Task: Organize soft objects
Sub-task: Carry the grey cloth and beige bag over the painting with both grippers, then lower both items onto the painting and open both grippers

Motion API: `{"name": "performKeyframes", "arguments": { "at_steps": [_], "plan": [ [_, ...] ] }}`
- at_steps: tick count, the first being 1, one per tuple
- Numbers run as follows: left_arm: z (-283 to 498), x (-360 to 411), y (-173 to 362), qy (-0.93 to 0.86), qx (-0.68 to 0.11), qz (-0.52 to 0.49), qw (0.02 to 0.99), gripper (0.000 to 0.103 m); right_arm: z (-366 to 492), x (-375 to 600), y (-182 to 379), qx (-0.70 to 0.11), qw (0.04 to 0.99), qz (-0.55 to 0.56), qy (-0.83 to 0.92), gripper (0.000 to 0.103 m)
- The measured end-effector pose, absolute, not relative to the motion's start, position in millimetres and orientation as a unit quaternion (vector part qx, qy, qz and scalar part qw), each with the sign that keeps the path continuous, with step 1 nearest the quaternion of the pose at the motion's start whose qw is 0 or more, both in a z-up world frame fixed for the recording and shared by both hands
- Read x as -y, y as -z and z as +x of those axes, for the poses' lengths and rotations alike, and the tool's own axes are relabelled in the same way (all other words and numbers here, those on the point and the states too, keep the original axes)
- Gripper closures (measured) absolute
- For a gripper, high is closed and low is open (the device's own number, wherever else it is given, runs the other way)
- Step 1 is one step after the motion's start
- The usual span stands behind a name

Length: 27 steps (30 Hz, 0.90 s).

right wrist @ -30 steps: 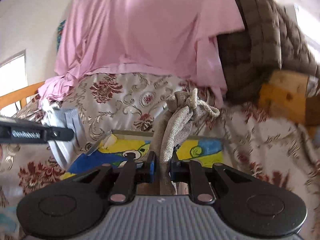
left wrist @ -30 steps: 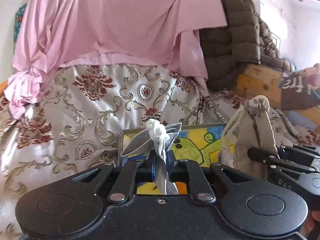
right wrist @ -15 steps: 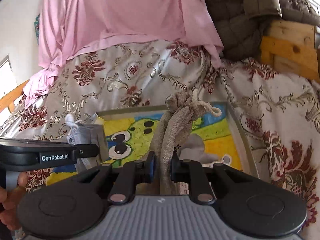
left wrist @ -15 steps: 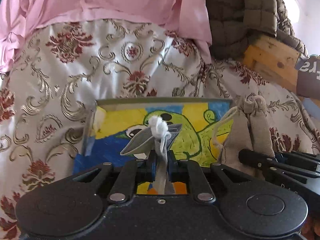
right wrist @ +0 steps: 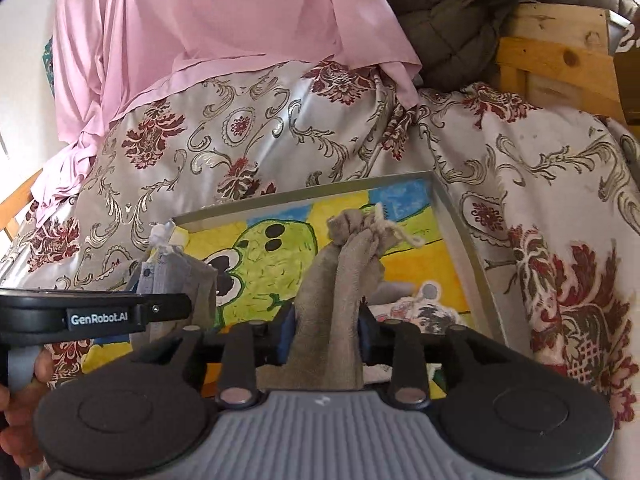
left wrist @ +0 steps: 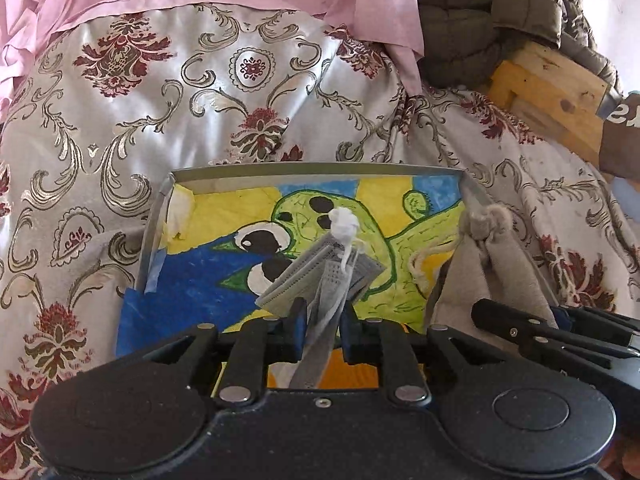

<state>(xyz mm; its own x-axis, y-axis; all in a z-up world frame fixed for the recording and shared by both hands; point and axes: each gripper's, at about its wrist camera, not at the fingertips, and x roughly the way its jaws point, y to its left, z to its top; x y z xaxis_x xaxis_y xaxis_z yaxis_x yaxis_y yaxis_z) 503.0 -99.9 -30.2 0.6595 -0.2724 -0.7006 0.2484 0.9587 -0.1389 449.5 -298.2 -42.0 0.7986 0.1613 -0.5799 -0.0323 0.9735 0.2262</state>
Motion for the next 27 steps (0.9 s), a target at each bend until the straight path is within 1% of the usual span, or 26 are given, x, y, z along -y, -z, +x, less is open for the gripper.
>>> {"name": "performKeyframes", "arguments": {
  "at_steps": [1, 3, 8, 10, 11, 13, 14, 16, 18, 22, 27],
  "plan": [
    [501, 100, 29, 0.141, -0.386, -0.016, 0.912, 0.08, 448, 300, 41, -0.311, 0.943, 0.103, -0.05, 0.058],
    [498, 99, 28, 0.139, -0.385, -0.018, 0.912, 0.074, 443, 302, 37, -0.305, 0.945, 0.103, -0.048, 0.052],
    [488, 96, 21, 0.128, -0.381, -0.021, 0.916, 0.069, 429, 306, 24, -0.285, 0.953, 0.098, -0.042, 0.04],
    [483, 93, 16, 0.123, -0.377, -0.025, 0.918, 0.067, 421, 308, 18, -0.273, 0.956, 0.099, -0.035, 0.031],
    [479, 91, 13, 0.119, -0.373, -0.027, 0.92, 0.067, 416, 310, 15, -0.265, 0.958, 0.102, -0.032, 0.03],
    [470, 87, 6, 0.113, -0.362, -0.031, 0.925, 0.059, 406, 314, 8, -0.253, 0.961, 0.109, -0.03, 0.027],
    [465, 86, 2, 0.11, -0.356, -0.032, 0.928, 0.057, 400, 316, 4, -0.246, 0.962, 0.113, -0.029, 0.025],
    [454, 82, -5, 0.106, -0.341, -0.031, 0.934, 0.054, 388, 319, -4, -0.228, 0.966, 0.117, -0.025, 0.019],
    [440, 78, -13, 0.1, -0.327, -0.034, 0.939, 0.052, 374, 321, -12, -0.21, 0.97, 0.119, -0.022, 0.017],
    [408, 71, -31, 0.092, -0.294, -0.054, 0.95, 0.042, 343, 322, -27, -0.175, 0.977, 0.117, -0.021, 0.009],
    [365, 71, -54, 0.094, -0.262, -0.051, 0.959, 0.035, 302, 322, -45, -0.141, 0.981, 0.124, -0.037, 0.003]
  ]
}}
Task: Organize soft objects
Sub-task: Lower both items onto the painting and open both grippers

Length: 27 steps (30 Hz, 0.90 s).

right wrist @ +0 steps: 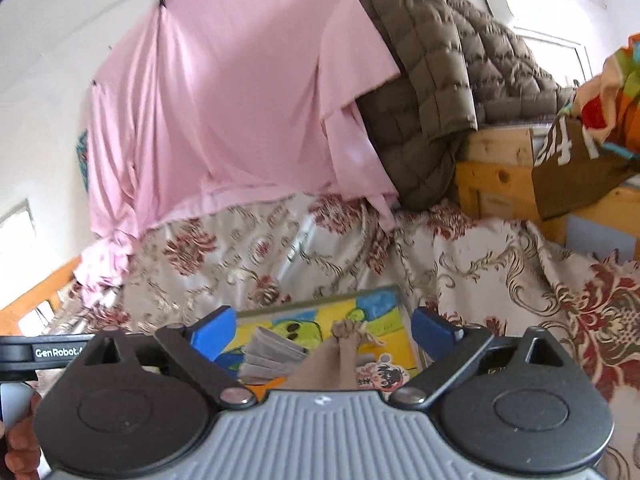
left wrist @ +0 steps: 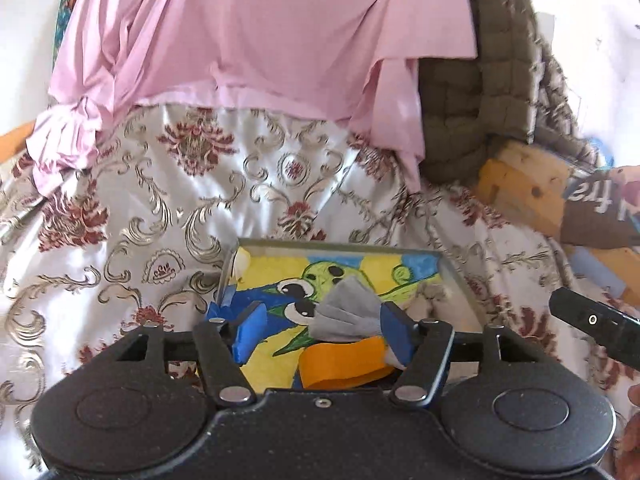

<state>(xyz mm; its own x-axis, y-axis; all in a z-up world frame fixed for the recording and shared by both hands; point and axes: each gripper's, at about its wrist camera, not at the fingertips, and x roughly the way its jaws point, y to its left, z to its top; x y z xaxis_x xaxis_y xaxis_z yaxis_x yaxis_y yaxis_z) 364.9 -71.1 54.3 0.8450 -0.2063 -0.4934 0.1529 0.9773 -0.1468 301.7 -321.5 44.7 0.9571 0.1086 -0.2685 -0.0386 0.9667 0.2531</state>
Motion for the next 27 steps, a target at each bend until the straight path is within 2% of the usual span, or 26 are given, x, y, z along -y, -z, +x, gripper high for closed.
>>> {"name": "performKeyframes", "arguments": {
  "at_steps": [12, 27],
  "plan": [
    [257, 66, -96, 0.108, -0.196, -0.057, 0.973, 0.018, 209, 316, -57, -0.095, 0.985, 0.133, -0.064, 0.0],
    [157, 56, -75, 0.113, -0.164, -0.046, 0.979, 0.001, 138, 293, -33, -0.119, 0.984, 0.116, -0.07, 0.0]
  ]
}}
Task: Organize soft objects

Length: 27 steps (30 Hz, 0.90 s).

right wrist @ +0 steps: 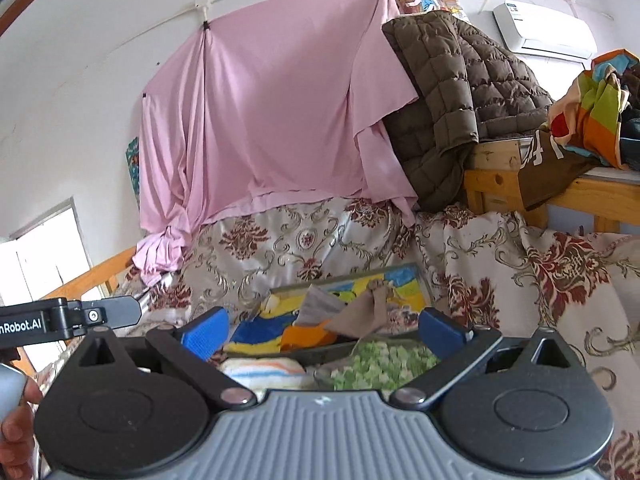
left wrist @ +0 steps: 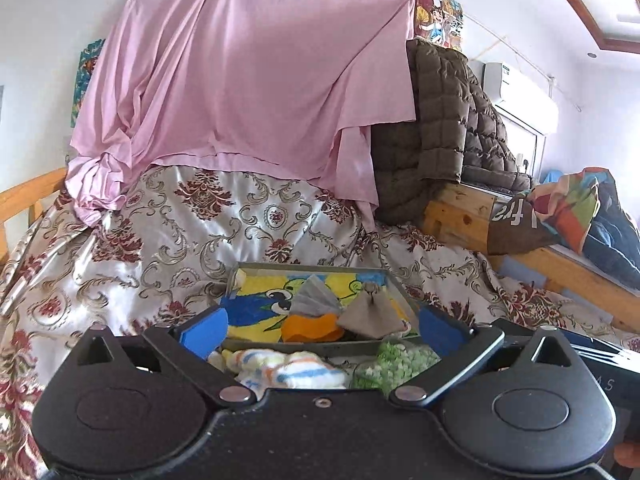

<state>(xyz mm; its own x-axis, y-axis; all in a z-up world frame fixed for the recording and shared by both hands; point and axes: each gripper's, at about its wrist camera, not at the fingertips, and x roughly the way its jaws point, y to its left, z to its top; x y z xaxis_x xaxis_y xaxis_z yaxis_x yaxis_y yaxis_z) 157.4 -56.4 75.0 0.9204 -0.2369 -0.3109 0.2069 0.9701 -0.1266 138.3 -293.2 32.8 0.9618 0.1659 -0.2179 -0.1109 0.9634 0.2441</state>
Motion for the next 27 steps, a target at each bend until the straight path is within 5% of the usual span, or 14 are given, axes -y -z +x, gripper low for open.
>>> {"name": "performKeyframes", "arguments": {
  "at_steps": [27],
  "plan": [
    [124, 9, 1, 0.025, -0.242, -0.034, 0.969, 0.001, 124, 255, -3, -0.21, 0.976, 0.039, -0.043, 0.0]
  ]
}}
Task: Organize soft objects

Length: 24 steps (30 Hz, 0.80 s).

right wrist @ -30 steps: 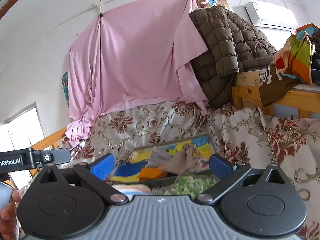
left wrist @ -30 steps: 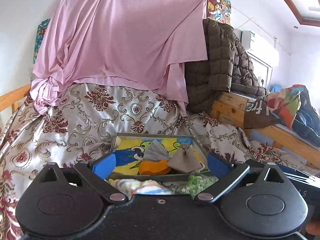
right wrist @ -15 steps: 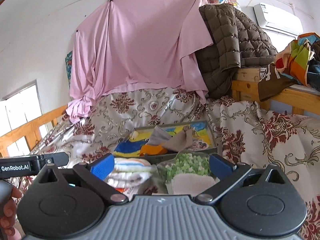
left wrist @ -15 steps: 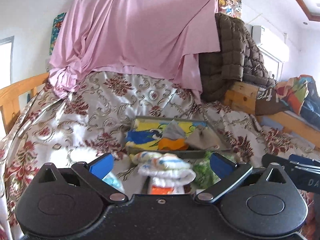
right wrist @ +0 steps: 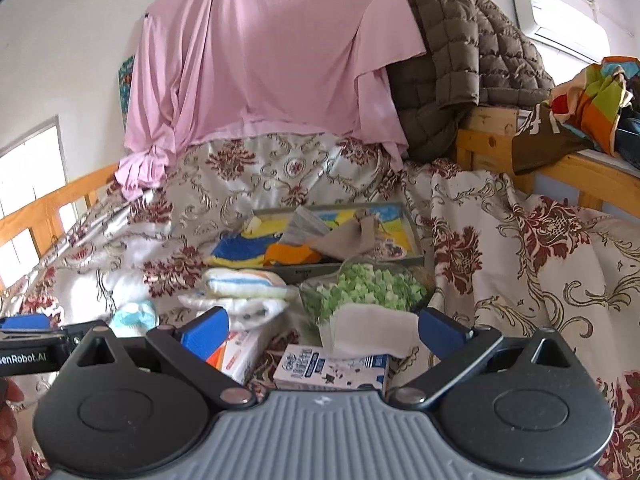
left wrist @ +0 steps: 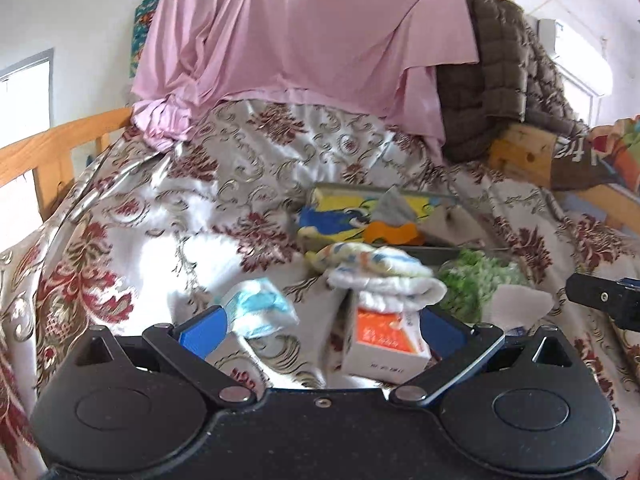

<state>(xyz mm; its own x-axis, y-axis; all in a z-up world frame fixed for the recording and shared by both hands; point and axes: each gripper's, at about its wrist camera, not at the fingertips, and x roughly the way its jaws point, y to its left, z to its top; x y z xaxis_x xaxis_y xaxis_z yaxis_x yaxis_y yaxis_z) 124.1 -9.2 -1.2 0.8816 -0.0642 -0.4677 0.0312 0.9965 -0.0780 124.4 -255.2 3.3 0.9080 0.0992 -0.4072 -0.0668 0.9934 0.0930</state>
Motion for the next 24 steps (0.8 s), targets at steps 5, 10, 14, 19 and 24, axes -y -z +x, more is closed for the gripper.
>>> {"name": "performKeyframes", "arguments": {
  "at_steps": [5, 10, 14, 19, 24],
  "plan": [
    [123, 13, 4, 0.017, -0.247, -0.012, 0.969, 0.001, 130, 249, 2, -0.232, 0.972, 0.021, -0.043, 0.0],
    [124, 22, 11, 0.009, -0.262, 0.024, 0.965, 0.001, 138, 246, 8, -0.259, 0.965, 0.012, -0.046, 0.0],
    [127, 26, 16, 0.01, -0.288, 0.04, 0.957, 0.001, 140, 242, 12, -0.274, 0.961, 0.002, -0.05, 0.0],
    [129, 26, 19, 0.002, -0.299, 0.038, 0.953, 0.001, 144, 237, 15, -0.29, 0.955, -0.009, -0.055, 0.0],
    [134, 23, 23, -0.01, -0.323, 0.034, 0.946, 0.001, 150, 231, 19, -0.31, 0.949, -0.021, -0.06, 0.0]
  ]
}}
